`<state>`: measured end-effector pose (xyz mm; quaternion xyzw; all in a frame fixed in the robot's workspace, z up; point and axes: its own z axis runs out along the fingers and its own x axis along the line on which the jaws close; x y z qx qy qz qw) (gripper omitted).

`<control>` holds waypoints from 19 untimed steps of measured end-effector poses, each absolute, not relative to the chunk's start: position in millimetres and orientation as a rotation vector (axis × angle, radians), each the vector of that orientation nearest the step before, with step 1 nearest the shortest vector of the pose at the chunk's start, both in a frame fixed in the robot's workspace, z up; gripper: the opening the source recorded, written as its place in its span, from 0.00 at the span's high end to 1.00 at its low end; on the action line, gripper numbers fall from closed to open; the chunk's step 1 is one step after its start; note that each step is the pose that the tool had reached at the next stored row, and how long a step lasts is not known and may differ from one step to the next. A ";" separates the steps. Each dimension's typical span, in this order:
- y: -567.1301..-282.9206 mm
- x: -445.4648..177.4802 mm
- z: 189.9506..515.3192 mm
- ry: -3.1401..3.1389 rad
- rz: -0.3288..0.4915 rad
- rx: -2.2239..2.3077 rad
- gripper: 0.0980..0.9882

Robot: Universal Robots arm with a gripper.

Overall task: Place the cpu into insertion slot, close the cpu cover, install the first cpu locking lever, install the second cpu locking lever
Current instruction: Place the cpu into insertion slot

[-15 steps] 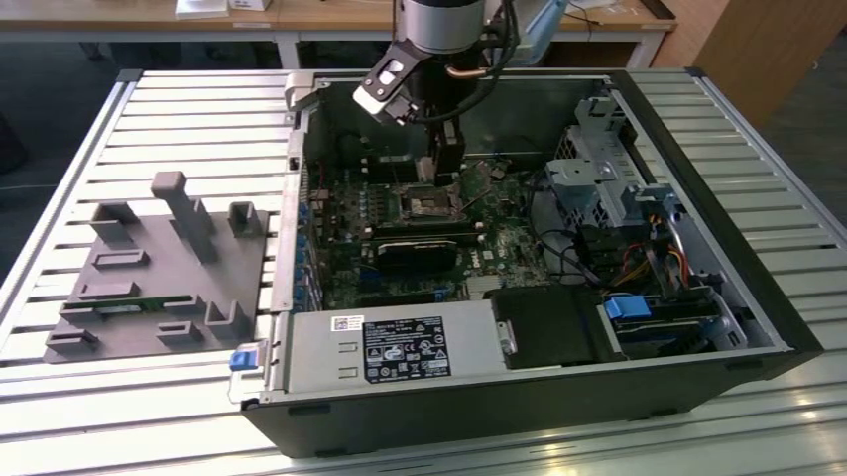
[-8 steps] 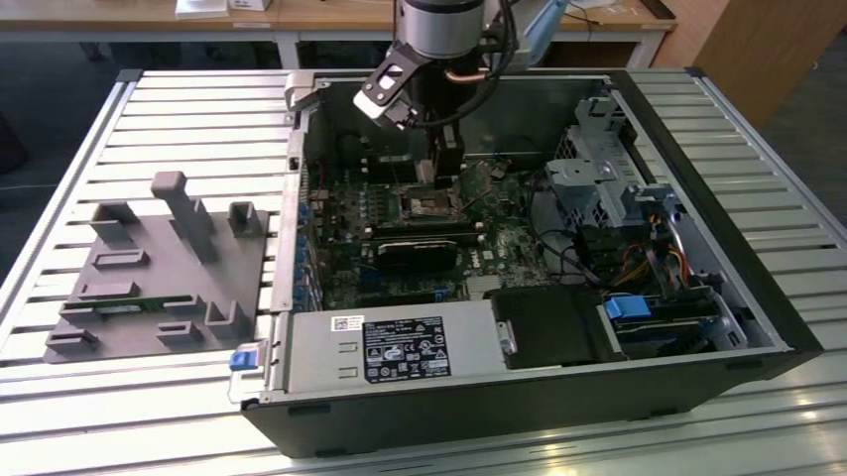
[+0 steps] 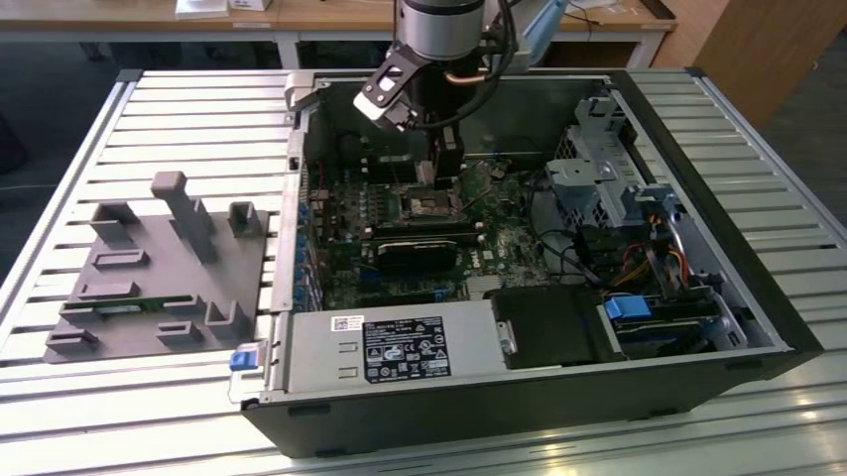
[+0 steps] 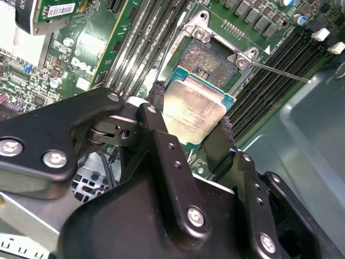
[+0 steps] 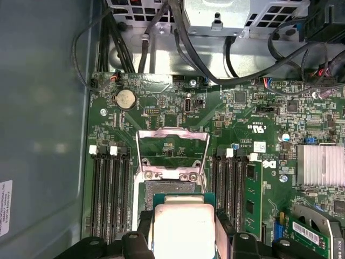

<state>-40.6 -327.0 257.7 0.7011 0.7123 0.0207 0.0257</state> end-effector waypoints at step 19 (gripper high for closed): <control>-327.0 -40.7 251.9 2.202 0.064 2.167 0.50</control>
